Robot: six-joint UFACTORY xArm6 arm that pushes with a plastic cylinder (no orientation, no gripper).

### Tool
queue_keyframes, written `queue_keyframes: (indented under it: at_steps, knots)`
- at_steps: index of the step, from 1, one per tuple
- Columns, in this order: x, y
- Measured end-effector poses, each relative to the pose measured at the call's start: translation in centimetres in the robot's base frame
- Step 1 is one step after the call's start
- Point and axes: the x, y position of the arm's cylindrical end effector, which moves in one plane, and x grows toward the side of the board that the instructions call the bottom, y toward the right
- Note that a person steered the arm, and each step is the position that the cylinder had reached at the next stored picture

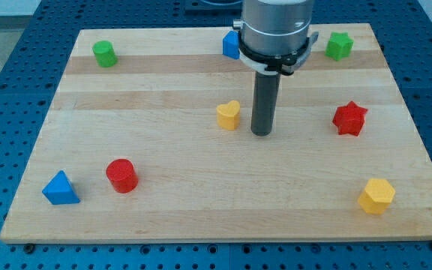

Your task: Push the yellow heart to the center left

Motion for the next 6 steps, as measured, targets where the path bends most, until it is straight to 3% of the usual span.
queue_keyframes:
  at_steps: [1, 6]
  knots:
    - [-2.9, -1.6]
    - [-3.1, -14.6]
